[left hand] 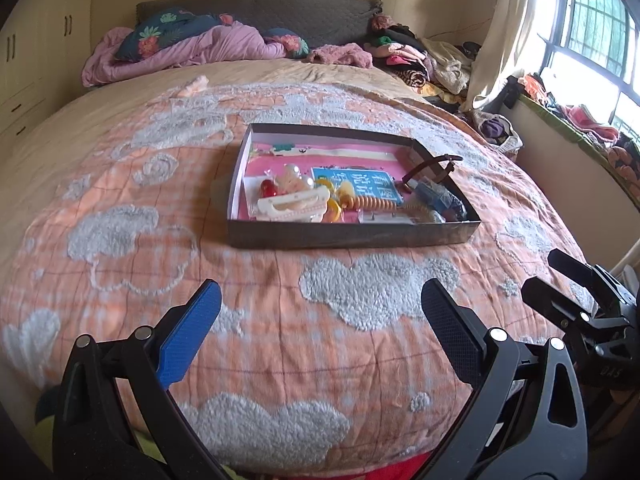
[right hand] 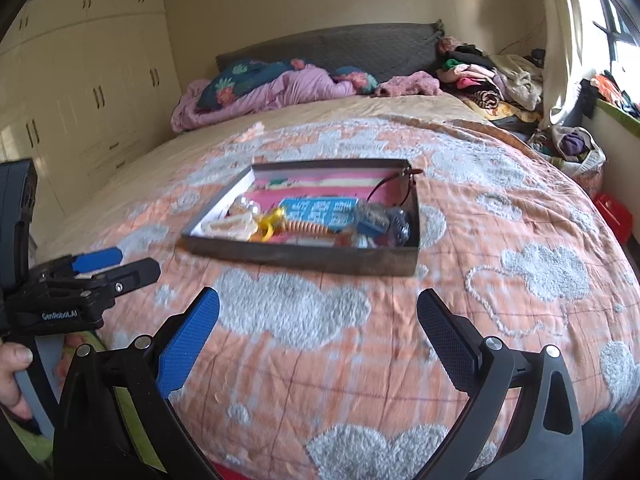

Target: Organize jewelry

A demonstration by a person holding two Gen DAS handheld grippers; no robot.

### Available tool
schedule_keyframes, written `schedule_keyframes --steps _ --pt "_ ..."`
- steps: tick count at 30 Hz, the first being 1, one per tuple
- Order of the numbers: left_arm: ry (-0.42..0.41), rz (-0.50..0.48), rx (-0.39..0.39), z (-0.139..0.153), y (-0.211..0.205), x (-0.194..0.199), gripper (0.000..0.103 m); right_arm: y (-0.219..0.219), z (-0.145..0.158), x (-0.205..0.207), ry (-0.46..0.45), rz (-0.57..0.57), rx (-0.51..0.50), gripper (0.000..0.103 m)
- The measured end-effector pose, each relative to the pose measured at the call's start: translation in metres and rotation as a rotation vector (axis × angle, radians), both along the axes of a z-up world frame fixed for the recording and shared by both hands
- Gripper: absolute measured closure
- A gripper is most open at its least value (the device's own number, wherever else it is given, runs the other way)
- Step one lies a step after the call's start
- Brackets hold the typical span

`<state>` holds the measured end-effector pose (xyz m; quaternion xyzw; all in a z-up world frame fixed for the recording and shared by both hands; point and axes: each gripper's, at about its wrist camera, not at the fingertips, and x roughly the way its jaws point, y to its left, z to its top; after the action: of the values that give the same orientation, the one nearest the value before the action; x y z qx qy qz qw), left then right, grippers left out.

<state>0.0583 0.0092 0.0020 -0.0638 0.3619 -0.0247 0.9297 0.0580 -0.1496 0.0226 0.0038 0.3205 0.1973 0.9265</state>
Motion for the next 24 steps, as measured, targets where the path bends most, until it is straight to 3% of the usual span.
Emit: schedule_keyframes --steps 24 --pt "0.021 0.014 0.01 -0.0051 0.0025 -0.0068 0.009 0.0014 -0.0035 0.0017 0.025 0.014 0.001 0.004"
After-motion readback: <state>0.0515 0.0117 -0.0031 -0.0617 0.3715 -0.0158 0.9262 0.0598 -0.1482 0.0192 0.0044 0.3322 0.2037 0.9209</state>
